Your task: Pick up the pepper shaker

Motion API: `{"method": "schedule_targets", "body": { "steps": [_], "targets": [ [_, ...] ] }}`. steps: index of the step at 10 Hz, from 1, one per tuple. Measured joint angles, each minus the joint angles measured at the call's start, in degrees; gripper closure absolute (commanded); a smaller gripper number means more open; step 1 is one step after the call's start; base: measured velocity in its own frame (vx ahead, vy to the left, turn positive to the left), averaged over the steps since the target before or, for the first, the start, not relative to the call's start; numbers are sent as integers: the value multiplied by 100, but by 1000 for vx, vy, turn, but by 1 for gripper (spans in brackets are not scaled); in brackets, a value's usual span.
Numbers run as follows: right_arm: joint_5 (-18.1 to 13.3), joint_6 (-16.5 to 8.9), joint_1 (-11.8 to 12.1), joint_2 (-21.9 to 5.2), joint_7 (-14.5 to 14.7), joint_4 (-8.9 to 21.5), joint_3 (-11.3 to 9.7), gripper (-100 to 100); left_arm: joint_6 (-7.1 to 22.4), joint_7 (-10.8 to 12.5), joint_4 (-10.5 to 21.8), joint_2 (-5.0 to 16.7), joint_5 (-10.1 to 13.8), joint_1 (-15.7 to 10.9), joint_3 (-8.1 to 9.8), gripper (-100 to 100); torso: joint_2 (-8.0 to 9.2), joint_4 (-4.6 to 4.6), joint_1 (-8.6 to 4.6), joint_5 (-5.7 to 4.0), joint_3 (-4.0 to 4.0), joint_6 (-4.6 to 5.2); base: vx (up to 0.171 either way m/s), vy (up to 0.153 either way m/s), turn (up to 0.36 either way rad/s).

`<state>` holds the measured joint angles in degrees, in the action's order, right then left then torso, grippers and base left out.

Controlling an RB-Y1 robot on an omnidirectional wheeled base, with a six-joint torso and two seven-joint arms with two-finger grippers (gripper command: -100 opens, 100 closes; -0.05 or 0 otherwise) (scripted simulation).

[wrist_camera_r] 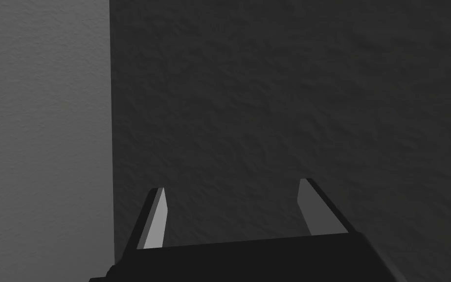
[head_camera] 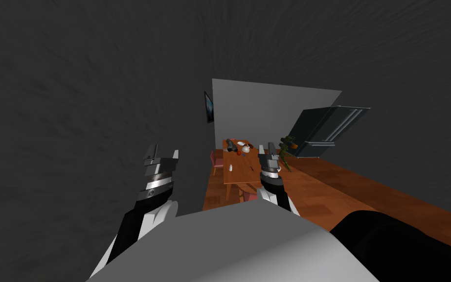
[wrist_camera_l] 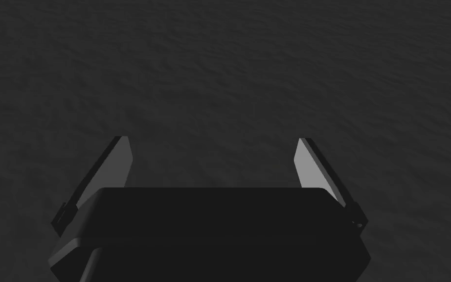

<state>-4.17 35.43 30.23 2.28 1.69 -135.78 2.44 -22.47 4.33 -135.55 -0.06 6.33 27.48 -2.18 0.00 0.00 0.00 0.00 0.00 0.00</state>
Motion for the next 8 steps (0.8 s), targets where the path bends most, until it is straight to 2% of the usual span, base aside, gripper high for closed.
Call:
{"method": "schedule_targets", "body": {
  "steps": [3, 6, 7, 8],
  "targets": [
    [72, -183, -93, -392, -117, 193, 115, -100, 0, 0, 0, 0, 0, -1, 0, 0, 11, 3, -10, -3, 6, -1, -31, -19, 51],
    [193, -603, -295, -776, -351, 562, 298, -100, 0, 0, 0, 0, 0, 0, 0, 0, 6, 1, -7, -2, 4, -1, -25, -9, 75],
    [241, -783, -392, -871, -451, 711, 366, -100, 0, 0, 0, 0, 0, 0, 0, 0, 8, 2, -7, -2, 5, -1, -25, 3, -22],
    [239, -832, -425, -876, -482, 858, 354, -100, 0, 0, 0, 0, 0, 0, 0, 0, 8, 2, -1, -1, 5, 1, -12, 1, -5]
  ]
}}
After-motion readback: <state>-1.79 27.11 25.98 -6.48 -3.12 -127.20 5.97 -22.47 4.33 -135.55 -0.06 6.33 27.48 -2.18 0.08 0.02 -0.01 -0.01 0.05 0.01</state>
